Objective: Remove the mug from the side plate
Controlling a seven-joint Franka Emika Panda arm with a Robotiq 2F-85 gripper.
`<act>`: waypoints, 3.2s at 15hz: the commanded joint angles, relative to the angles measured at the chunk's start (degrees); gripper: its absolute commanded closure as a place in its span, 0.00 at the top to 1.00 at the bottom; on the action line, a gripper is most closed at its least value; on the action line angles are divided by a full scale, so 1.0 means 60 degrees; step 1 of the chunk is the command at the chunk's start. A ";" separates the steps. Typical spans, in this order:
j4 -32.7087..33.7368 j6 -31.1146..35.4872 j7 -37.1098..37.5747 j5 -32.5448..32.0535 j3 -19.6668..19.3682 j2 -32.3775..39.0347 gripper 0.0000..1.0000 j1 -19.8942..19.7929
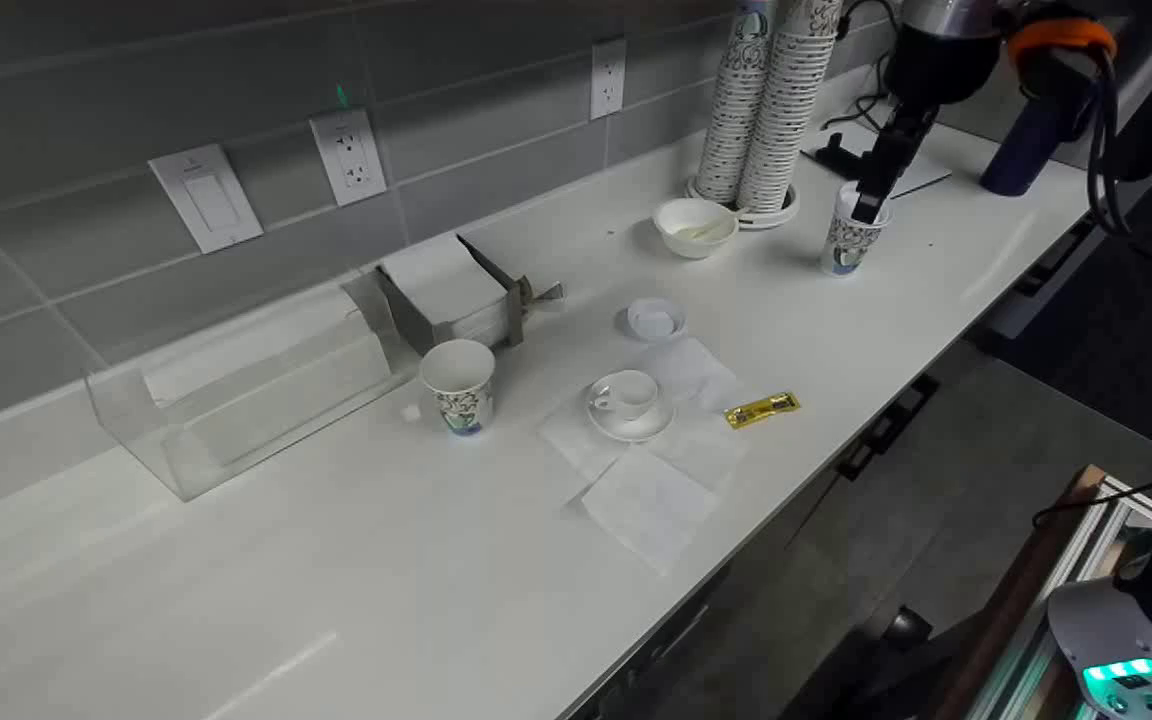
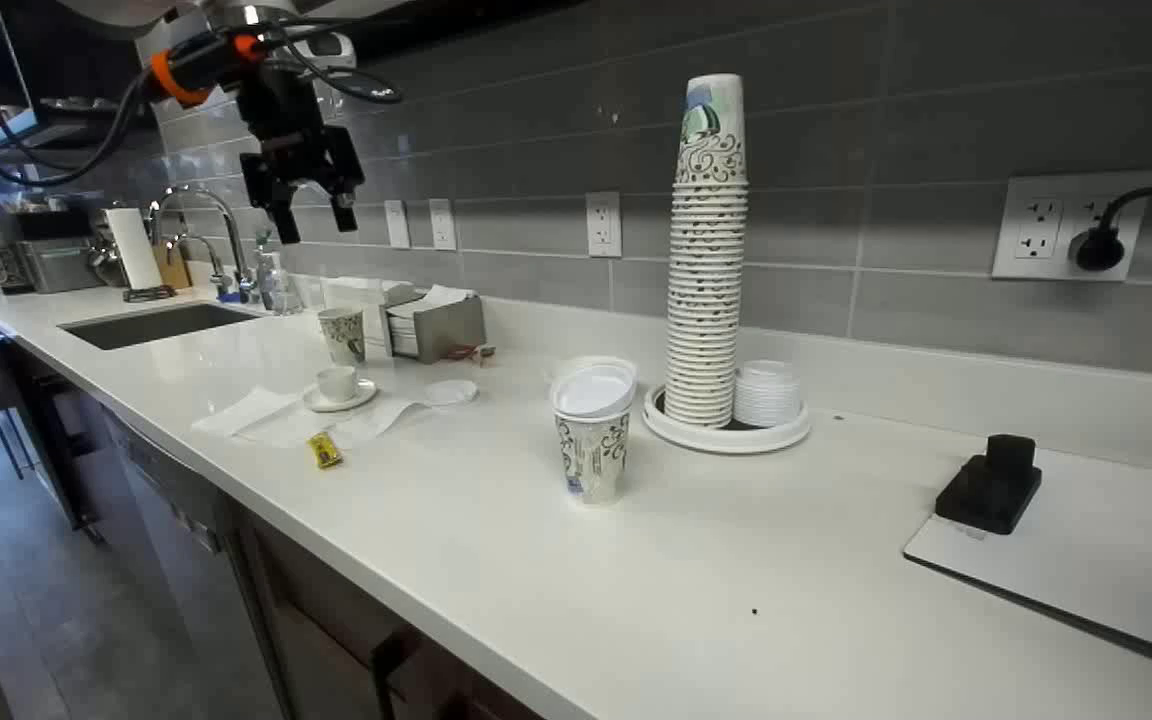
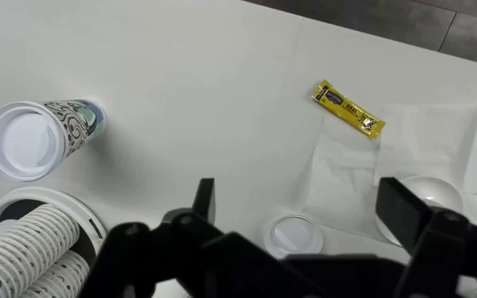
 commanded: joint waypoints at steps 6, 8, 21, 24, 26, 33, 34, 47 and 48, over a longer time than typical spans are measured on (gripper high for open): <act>0.0243 0.1662 -0.0459 0.0356 0.0322 0.1358 1.00 0.0908; 0.0339 0.2731 -0.0755 0.0277 0.0548 0.1981 1.00 0.1242; 0.1035 0.4208 -0.3155 0.1709 0.1010 0.4160 1.00 0.1748; 0.1277 0.4488 -0.3479 0.1631 0.1177 0.4910 1.00 0.1779; 0.1371 0.4846 -0.3537 0.1435 0.1292 0.5295 1.00 0.1761; 0.2129 0.5465 -0.4370 0.1350 0.1637 0.6368 1.00 0.1550; 0.2199 0.5455 -0.4475 0.1343 0.1661 0.6479 0.98 0.1526; 0.3505 0.4001 -0.5892 0.1154 0.1873 0.7710 0.62 0.1450; 0.3528 0.4004 -0.5898 0.1139 0.1851 0.7759 0.59 0.1455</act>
